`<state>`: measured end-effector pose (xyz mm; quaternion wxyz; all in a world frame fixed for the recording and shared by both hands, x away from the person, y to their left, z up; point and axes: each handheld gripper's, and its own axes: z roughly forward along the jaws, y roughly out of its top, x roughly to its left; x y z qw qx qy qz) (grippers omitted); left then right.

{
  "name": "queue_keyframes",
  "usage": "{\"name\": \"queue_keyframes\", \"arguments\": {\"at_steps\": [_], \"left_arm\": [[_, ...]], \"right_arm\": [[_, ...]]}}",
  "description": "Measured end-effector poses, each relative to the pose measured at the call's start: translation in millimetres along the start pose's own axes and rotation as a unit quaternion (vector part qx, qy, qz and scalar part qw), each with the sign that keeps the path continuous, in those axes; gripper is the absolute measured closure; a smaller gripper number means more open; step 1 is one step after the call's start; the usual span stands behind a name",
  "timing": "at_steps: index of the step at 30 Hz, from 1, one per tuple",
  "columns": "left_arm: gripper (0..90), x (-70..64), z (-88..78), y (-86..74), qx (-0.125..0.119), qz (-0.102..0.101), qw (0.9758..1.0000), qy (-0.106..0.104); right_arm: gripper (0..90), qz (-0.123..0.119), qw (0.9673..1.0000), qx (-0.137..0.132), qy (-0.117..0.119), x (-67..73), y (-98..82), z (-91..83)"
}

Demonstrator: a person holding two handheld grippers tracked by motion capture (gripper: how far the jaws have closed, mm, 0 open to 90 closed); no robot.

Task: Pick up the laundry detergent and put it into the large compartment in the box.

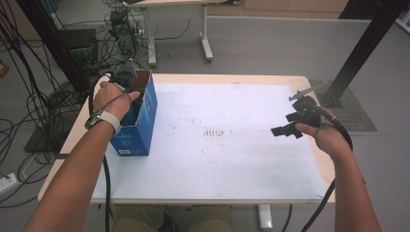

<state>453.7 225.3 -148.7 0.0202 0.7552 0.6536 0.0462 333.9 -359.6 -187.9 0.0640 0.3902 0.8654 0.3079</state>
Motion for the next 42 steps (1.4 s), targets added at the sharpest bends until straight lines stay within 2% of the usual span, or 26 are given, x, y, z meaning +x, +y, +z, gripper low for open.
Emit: {"name": "queue_keyframes", "arguments": {"at_steps": [19,26,36,38,42], "left_arm": [[28.9,2.7,-0.2,0.5,0.005,-0.008,0.9999,-0.005],[28.2,7.0,-3.3,-1.0,0.003,-0.005,0.9999,-0.013],[28.2,7.9,-16.5,-5.9,-0.006,0.004,0.9999,-0.014],[25.0,6.8,-19.6,-7.7,-0.010,0.002,0.9999,-0.009],[24.3,9.1,-23.0,-9.4,-0.010,0.001,0.9998,-0.015]], "right_arm": [[8.2,0.000,1.0000,0.000,0.000,0.0,-1.7,-0.4],[8.2,-0.001,1.0000,0.000,0.001,1.0,-1.4,-1.2],[8.2,-0.001,1.0000,-0.003,-0.001,3.4,-3.0,-4.7],[8.1,-0.002,1.0000,-0.003,-0.001,3.8,-2.8,-5.5],[8.2,-0.003,1.0000,-0.004,-0.001,5.4,-2.9,-5.8]]}}
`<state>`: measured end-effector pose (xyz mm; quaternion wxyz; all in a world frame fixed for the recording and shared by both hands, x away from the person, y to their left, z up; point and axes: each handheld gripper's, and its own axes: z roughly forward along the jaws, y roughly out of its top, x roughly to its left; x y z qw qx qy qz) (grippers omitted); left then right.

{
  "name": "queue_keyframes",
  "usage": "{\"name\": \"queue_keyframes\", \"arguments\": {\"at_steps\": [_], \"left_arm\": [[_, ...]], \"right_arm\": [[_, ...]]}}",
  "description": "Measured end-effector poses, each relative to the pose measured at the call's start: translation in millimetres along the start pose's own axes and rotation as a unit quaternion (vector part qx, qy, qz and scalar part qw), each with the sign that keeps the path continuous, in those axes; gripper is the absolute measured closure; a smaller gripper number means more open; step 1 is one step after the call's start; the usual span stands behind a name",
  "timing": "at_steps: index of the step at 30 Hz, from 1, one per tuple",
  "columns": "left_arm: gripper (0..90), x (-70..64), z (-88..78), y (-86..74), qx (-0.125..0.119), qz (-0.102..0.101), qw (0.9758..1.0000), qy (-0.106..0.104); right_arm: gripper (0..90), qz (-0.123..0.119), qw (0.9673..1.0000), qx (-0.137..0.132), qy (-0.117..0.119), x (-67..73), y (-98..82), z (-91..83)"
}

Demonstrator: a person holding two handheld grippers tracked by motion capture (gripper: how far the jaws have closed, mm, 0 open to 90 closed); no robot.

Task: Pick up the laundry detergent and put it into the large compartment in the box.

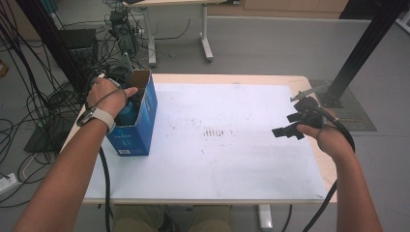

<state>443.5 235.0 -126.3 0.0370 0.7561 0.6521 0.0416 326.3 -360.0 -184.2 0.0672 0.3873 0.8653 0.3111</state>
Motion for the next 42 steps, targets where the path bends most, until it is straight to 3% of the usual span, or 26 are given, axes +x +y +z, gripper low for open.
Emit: {"name": "queue_keyframes", "arguments": {"at_steps": [7,15,23,31,42], "left_arm": [[16.2,-7.1,-12.9,1.1,0.006,0.009,0.9998,0.015],[14.7,0.7,-26.1,-4.4,-0.004,0.016,0.9998,-0.010],[15.3,-0.8,-42.1,-11.2,-0.016,0.025,0.9995,-0.015],[15.3,-8.4,-64.3,-11.3,-0.022,0.053,0.9982,-0.020],[11.5,-23.1,-94.2,-6.2,-0.028,0.103,0.9934,-0.042]], "right_arm": [[8.2,-0.003,1.0000,-0.002,-0.002,2.7,-0.5,-3.8],[8.2,-0.003,1.0000,-0.005,-0.005,5.7,-2.9,-9.2],[8.2,-0.015,0.9998,-0.011,-0.008,8.2,-3.7,-13.1],[8.2,-0.016,0.9998,-0.012,-0.010,11.2,-3.9,-16.4],[8.1,-0.011,0.9998,-0.013,-0.014,11.9,-9.1,-21.3]]}}
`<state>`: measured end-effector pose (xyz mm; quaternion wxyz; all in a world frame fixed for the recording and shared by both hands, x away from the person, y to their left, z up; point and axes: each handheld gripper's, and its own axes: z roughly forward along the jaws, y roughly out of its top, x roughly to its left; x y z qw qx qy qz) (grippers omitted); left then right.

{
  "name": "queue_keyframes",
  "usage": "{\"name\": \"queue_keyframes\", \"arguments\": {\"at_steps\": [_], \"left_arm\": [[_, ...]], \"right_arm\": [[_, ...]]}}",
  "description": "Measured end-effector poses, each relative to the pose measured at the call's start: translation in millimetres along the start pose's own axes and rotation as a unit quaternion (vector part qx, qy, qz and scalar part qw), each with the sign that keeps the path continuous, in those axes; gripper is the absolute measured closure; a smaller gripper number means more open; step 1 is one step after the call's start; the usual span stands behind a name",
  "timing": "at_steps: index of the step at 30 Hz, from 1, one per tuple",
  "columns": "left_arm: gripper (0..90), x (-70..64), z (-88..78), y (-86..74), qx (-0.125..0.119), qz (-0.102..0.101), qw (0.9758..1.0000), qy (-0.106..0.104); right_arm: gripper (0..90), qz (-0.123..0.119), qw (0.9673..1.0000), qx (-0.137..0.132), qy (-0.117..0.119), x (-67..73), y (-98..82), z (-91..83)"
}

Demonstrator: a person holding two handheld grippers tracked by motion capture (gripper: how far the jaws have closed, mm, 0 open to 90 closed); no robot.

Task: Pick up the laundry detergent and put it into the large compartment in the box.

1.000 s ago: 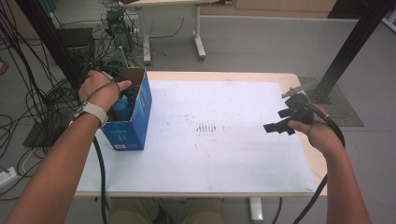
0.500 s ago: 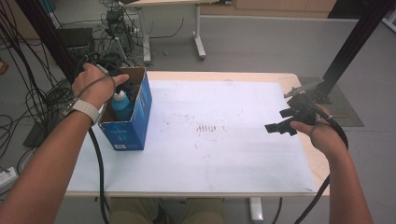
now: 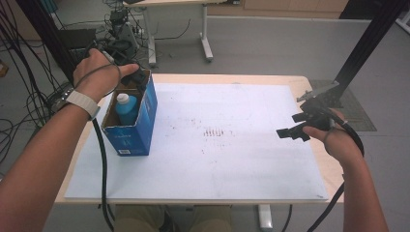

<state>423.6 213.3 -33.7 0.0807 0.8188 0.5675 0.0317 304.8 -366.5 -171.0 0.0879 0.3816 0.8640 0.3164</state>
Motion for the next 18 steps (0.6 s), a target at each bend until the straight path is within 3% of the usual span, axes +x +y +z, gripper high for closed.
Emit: {"name": "queue_keyframes", "arguments": {"at_steps": [4,11,15,18], "left_arm": [[11.4,-3.4,-9.3,2.3,-0.005,0.007,0.9999,-0.012],[11.3,-18.8,-20.8,8.4,-0.012,0.050,0.9985,-0.018],[11.3,-30.3,-22.0,15.0,-0.008,0.083,0.9963,-0.022],[11.3,-41.5,-21.3,22.0,0.000,0.116,0.9929,-0.025]], "right_arm": [[8.1,0.003,1.0000,-0.002,-0.002,0.4,-2.6,-3.0],[8.1,0.017,0.9998,-0.001,-0.008,3.7,-6.7,-8.2],[8.1,0.021,0.9997,-0.003,-0.011,5.1,-9.8,-10.6],[8.1,0.025,0.9996,-0.002,-0.013,6.3,-12.5,-12.5]]}}
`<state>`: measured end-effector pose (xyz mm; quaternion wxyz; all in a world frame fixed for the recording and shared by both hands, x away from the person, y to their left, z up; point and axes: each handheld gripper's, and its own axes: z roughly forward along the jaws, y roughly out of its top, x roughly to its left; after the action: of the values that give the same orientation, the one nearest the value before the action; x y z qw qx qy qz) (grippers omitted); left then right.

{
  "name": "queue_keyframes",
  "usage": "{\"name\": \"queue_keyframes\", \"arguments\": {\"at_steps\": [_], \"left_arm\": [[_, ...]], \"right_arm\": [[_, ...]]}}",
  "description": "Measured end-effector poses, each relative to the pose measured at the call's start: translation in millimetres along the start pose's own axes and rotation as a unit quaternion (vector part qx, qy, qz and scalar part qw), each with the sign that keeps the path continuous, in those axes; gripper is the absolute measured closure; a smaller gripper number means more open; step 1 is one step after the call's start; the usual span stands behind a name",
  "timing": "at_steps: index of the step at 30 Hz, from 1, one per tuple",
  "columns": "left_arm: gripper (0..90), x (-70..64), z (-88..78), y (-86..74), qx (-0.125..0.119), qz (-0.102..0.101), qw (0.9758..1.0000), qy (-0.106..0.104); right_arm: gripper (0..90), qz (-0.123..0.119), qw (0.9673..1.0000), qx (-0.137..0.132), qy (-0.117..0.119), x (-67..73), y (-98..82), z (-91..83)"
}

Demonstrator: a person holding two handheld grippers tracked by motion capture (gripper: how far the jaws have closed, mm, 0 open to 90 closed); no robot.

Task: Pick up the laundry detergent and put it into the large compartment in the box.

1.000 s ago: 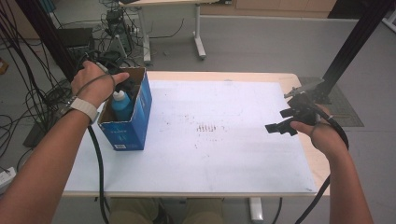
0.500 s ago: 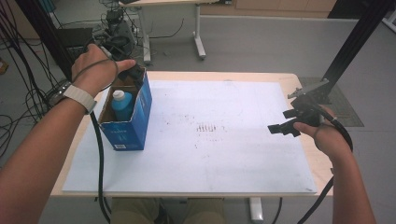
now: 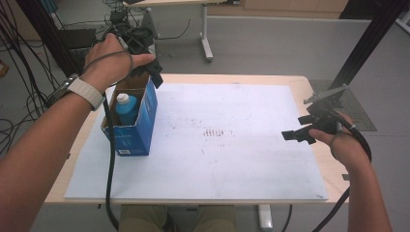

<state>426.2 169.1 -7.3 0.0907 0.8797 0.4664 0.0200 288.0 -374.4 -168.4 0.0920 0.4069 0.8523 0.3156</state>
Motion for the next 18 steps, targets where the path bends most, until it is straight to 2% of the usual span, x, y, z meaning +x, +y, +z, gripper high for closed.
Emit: {"name": "queue_keyframes", "arguments": {"at_steps": [4,12,18], "left_arm": [[11.3,-10.9,2.2,10.7,0.010,0.030,0.9995,-0.002],[11.4,-28.3,7.4,26.5,0.030,0.056,0.9980,0.000],[11.4,-38.5,10.7,34.1,0.034,0.100,0.9944,-0.005]], "right_arm": [[8.1,0.005,1.0000,0.001,-0.003,1.8,-3.4,-2.4],[8.1,0.013,0.9999,-0.001,-0.009,4.7,-11.7,-6.1],[8.1,0.018,0.9998,-0.001,-0.010,6.7,-14.8,-7.0]]}}
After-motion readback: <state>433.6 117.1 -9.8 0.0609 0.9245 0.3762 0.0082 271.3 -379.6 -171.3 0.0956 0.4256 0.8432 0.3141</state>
